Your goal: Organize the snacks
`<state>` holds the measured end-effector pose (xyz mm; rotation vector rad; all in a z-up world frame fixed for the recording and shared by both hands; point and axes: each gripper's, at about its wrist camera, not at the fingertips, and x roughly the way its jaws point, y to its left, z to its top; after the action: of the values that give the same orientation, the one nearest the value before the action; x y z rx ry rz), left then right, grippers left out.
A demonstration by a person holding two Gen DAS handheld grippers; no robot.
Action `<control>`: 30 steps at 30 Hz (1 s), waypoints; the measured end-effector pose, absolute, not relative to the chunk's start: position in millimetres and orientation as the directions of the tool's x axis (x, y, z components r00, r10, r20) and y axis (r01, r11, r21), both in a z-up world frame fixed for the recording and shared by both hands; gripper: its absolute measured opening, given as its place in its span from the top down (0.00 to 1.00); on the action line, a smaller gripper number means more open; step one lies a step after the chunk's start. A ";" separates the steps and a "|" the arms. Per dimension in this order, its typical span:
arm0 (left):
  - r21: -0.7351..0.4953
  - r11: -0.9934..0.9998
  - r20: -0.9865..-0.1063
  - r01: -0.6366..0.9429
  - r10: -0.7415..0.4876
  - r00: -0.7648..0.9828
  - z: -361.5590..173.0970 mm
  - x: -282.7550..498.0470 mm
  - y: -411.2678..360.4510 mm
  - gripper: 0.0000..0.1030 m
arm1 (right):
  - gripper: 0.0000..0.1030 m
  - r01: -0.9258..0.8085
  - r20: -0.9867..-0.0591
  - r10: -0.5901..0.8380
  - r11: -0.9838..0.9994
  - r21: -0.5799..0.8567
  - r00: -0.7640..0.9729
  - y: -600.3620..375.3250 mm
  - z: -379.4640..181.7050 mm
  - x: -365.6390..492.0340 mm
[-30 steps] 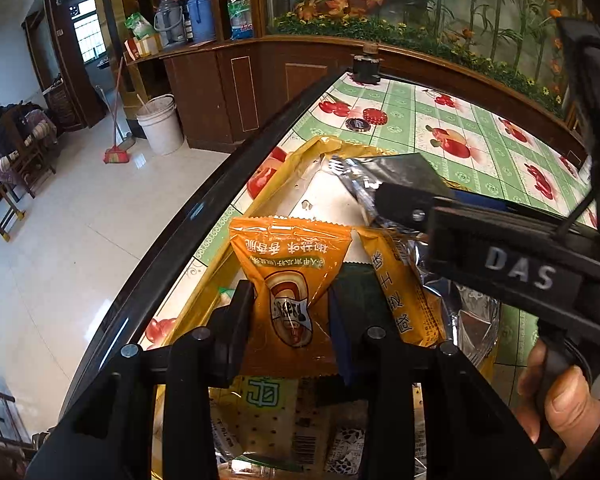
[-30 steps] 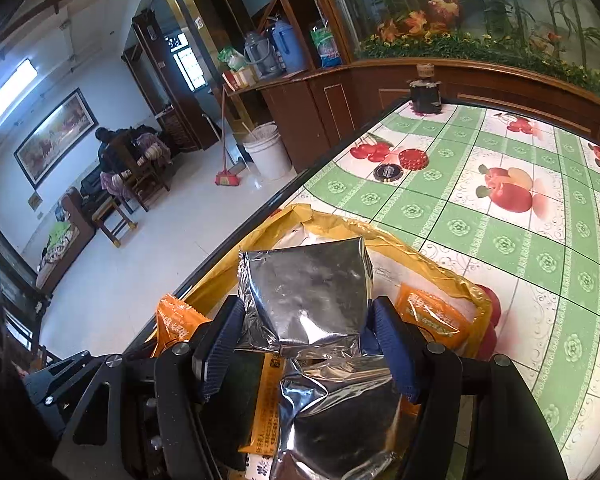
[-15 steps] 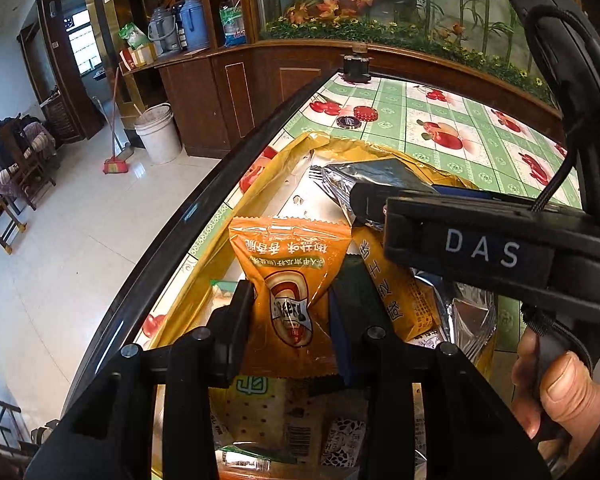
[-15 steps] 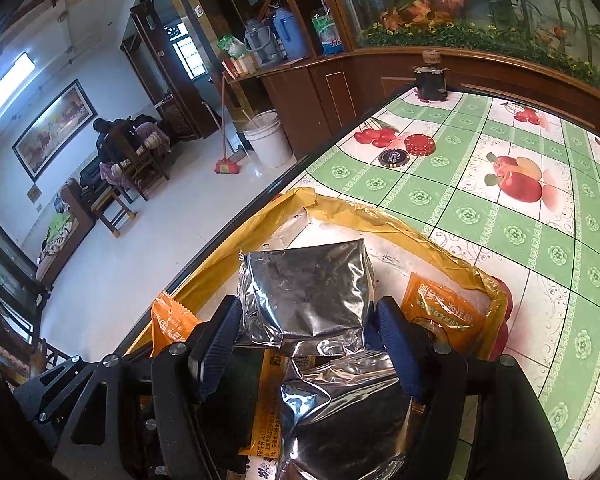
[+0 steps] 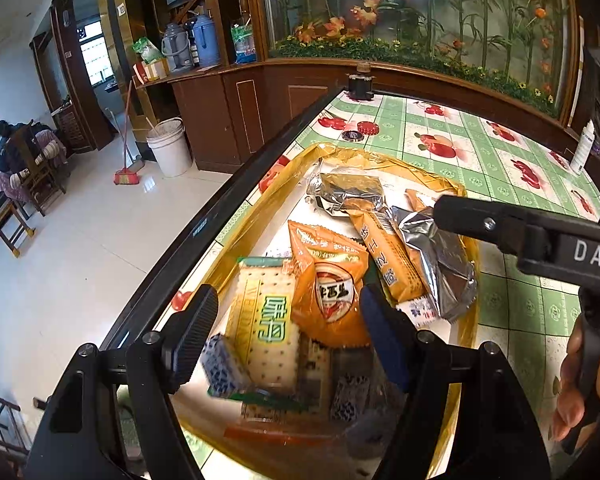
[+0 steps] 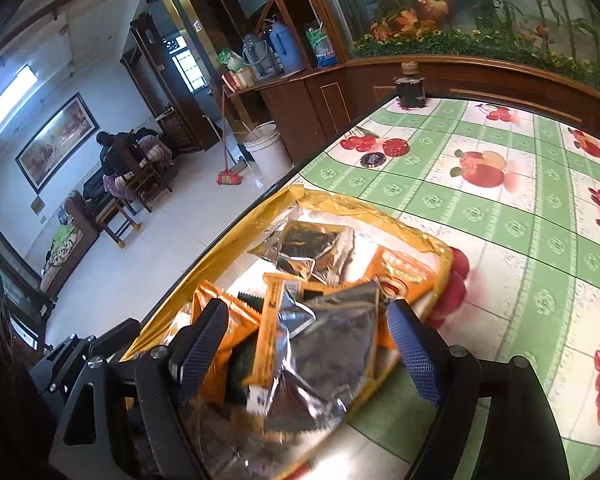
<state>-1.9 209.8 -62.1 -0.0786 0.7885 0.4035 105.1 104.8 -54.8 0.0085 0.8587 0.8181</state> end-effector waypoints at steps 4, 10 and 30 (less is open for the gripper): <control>0.087 0.920 -0.677 -0.382 0.336 0.655 -50.9 -21.6 201.6 0.25 | 0.19 -0.661 -0.663 0.661 0.677 0.324 0.352 87.0 -52.7 90.1; 0.112 0.913 -0.631 -0.391 0.370 0.682 -37.8 -53.3 189.9 0.21 | 0.17 -0.770 -0.676 0.678 0.584 0.256 0.289 75.0 -50.4 51.5; 0.151 0.885 -0.560 -0.441 0.445 0.699 -19.4 -132.2 172.7 0.16 | 0.15 -0.962 -0.660 0.731 0.270 0.049 0.171 65.2 -35.2 -39.3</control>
<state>-132.2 172.7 -19.4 0.0054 0.6249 0.4935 -39.3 65.2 -35.2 -0.4279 0.6481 1.2548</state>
